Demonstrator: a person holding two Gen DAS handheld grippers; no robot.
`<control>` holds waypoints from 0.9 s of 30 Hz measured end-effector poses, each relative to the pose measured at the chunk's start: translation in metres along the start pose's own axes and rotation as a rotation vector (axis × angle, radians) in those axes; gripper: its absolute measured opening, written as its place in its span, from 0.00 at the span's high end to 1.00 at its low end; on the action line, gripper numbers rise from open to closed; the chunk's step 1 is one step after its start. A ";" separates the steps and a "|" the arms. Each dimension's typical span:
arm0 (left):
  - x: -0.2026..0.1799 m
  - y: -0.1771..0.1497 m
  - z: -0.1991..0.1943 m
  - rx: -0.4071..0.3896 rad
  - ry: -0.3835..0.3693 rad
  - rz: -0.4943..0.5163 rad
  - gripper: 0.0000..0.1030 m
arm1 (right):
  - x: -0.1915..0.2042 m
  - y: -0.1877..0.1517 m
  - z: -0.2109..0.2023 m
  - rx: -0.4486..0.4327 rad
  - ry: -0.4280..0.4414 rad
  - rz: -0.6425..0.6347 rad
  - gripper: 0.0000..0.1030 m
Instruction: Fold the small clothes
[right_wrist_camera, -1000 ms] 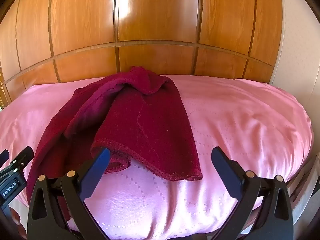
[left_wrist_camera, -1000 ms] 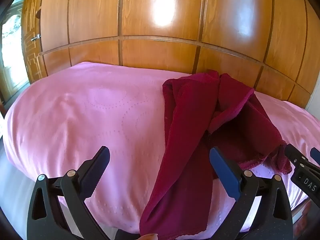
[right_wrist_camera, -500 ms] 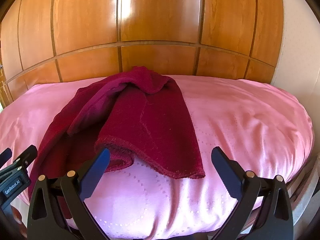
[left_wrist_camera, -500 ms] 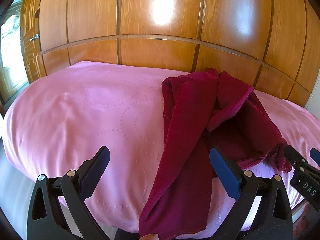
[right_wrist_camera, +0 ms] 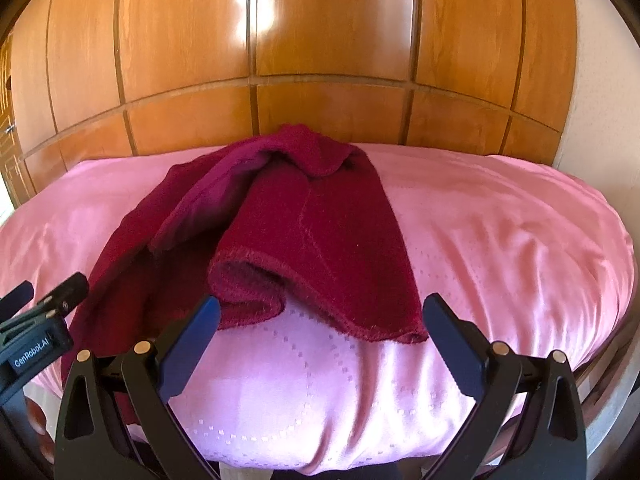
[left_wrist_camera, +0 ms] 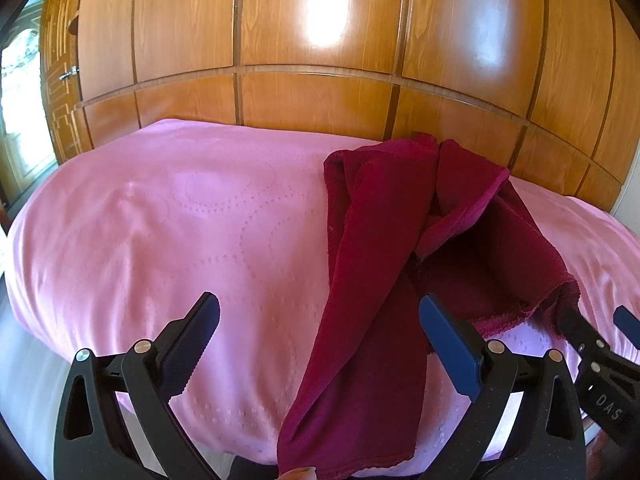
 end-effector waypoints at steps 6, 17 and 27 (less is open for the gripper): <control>0.001 -0.003 0.001 0.006 -0.003 -0.001 0.04 | 0.002 -0.005 -0.003 0.001 0.012 -0.009 0.02; 0.003 -0.002 0.001 0.008 0.000 0.000 0.04 | -0.003 -0.013 -0.015 0.004 0.056 0.012 0.02; 0.012 -0.005 0.007 0.041 -0.037 -0.016 0.04 | -0.007 -0.025 -0.005 0.098 0.134 -0.046 0.02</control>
Point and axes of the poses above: each gripper's, at about its wrist camera, not at the fingertips, and z roughly the way its jaws point, x to its left, y to its top, the point moved 3 cm from there along z, roughly the way its jaws point, and after that the axes turned 10 degrees about z, right-handed, at the moved point
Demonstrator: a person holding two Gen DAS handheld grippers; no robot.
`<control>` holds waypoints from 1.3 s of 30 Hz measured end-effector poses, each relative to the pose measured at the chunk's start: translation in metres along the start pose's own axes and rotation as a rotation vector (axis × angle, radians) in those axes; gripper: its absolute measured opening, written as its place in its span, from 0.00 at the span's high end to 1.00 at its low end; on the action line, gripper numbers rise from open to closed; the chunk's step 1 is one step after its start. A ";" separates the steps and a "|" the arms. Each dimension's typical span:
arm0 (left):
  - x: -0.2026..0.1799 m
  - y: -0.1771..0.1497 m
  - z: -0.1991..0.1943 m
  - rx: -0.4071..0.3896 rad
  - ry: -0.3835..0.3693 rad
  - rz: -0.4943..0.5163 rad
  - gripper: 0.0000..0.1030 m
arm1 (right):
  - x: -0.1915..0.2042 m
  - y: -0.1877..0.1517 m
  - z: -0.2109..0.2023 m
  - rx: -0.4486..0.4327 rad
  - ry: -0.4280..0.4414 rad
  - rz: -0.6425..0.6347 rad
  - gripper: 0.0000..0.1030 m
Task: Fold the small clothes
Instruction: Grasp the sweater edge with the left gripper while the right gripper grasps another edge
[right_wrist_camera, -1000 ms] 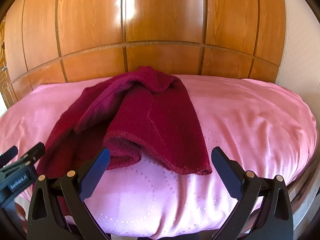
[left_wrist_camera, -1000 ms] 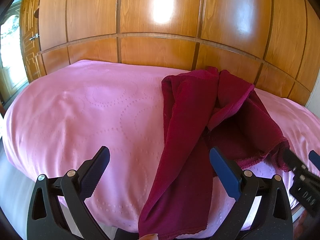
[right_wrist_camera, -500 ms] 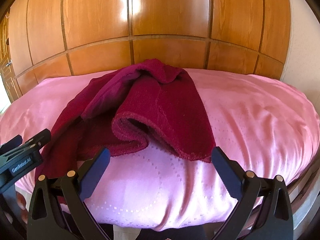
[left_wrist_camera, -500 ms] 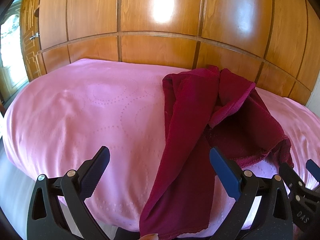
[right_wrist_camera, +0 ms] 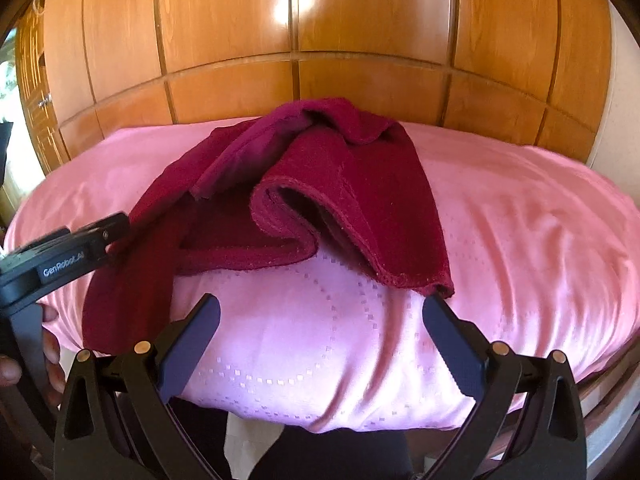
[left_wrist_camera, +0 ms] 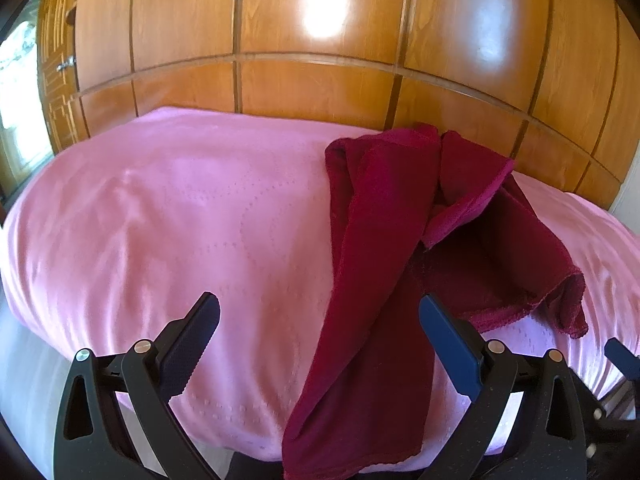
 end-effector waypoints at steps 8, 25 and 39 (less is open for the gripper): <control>0.015 -0.008 0.003 0.002 -0.011 0.069 0.04 | -0.008 0.030 0.009 0.005 0.117 0.042 0.06; 0.001 -0.032 0.026 0.079 -0.218 0.126 0.77 | 0.047 0.125 0.134 0.207 0.246 0.122 0.83; 0.110 0.076 0.029 -0.094 -0.071 -0.064 0.96 | -0.106 0.243 0.074 -0.096 0.217 0.381 0.95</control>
Point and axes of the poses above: each gripper's, at about its wrist camera, not at the fingertips, and z roughly the way its jaws point, x to its left, y to its top, the point moved 3 cm from there along z, roughly the way its jaws point, and after that the axes turned 10 degrees about z, right-handed, at the moved point
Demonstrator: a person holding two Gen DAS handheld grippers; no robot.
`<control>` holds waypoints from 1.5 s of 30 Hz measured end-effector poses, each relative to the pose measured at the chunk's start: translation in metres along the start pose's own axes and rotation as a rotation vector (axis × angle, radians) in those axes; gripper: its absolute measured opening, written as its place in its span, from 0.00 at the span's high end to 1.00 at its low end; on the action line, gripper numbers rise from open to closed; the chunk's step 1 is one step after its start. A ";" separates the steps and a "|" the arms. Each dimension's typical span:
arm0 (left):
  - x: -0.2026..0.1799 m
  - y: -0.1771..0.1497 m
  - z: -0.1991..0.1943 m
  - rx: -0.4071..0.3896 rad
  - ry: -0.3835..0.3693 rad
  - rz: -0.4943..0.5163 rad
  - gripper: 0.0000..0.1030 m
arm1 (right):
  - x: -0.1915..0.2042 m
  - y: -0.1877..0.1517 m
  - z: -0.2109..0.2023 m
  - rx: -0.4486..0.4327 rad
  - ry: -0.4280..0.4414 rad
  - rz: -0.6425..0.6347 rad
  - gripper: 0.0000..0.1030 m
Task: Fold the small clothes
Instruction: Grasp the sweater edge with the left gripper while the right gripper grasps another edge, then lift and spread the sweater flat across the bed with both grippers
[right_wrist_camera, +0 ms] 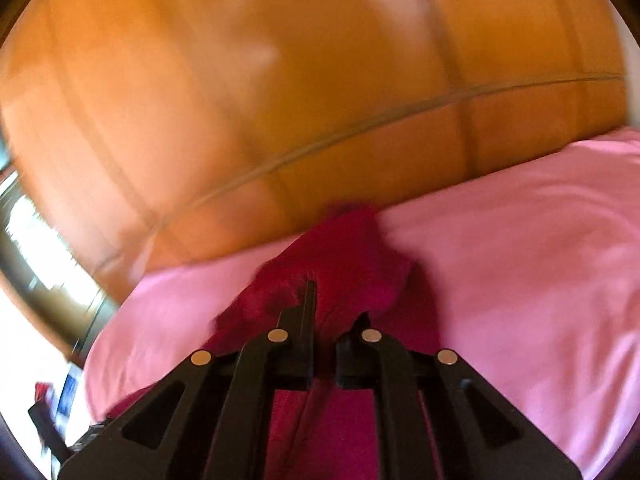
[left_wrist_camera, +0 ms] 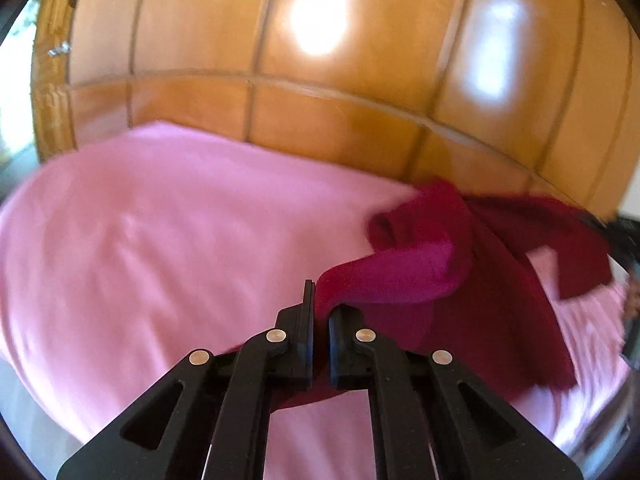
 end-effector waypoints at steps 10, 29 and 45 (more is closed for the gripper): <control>0.098 0.088 0.068 0.050 0.223 -0.141 0.96 | -0.146 0.102 0.025 -0.079 -0.314 0.209 0.94; 0.066 -0.002 0.073 0.188 -0.063 -0.226 0.50 | -0.147 -0.067 -0.004 0.296 -0.147 0.072 0.34; -0.072 -0.075 0.073 0.340 -0.492 -0.156 0.92 | -0.090 -0.144 0.005 0.475 -0.031 -0.059 0.93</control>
Point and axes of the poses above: each gripper's, at about its wrist camera, not at the fingertips, and z roughly the way its jaws point, x to its left, y to its top, the point moved 3 cm from there along z, roughly the way its jaws point, and after that the axes turned 10 degrees about z, right-handed, at the moved point
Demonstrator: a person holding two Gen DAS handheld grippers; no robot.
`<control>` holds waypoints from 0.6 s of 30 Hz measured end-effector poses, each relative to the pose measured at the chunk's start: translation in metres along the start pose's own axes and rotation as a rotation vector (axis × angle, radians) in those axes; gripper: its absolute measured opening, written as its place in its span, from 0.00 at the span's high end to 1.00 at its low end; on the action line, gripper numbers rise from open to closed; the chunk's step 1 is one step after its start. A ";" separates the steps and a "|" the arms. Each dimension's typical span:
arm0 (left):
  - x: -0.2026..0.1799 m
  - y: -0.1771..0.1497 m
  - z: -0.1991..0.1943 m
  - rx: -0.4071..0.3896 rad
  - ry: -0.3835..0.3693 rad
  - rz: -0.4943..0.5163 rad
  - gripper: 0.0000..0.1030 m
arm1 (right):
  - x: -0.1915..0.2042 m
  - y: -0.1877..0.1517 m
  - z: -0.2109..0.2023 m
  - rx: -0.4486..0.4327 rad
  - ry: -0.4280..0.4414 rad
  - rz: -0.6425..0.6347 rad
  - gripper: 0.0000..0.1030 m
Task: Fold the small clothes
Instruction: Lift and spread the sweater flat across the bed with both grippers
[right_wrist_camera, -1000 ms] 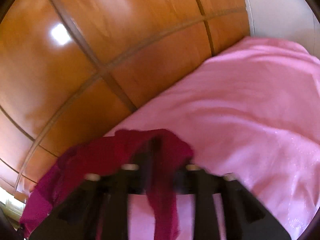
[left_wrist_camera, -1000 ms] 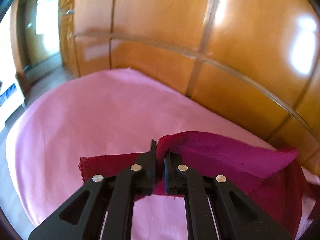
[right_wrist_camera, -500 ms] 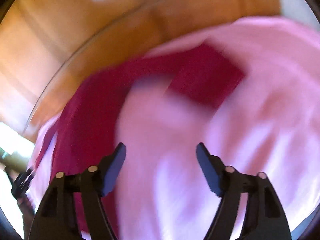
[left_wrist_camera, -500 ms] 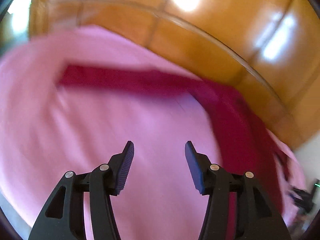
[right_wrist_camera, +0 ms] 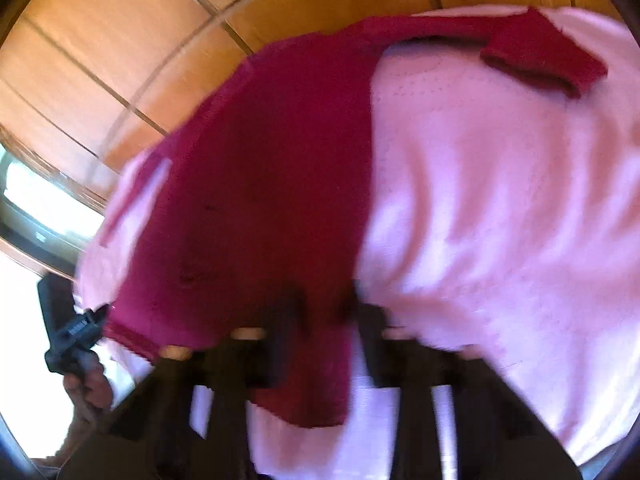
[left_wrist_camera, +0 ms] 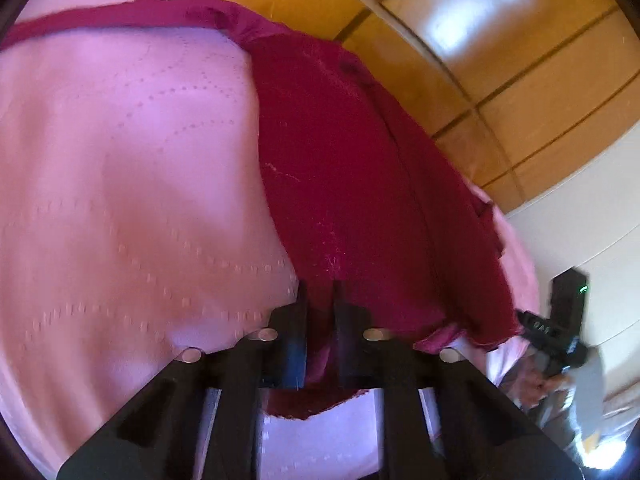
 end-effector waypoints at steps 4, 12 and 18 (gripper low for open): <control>-0.008 0.013 -0.027 -0.049 0.022 0.078 0.93 | 0.019 0.010 -0.051 -0.118 -0.001 -0.095 0.94; 0.013 0.005 -0.102 -0.081 0.094 0.130 0.93 | 0.000 -0.025 -0.092 -0.122 -0.086 -0.140 0.94; 0.035 -0.047 -0.089 0.063 0.146 0.058 0.93 | -0.050 -0.080 -0.059 0.031 -0.171 -0.055 0.94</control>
Point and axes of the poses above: each gripper's, at about its wrist camera, not at the fingertips, and z roughly the way its jaws point, x to its left, y to its top, the point moved 3 cm from there along z, roughly the way its jaws point, and after that the axes turned 10 degrees about z, right-handed, at the moved point
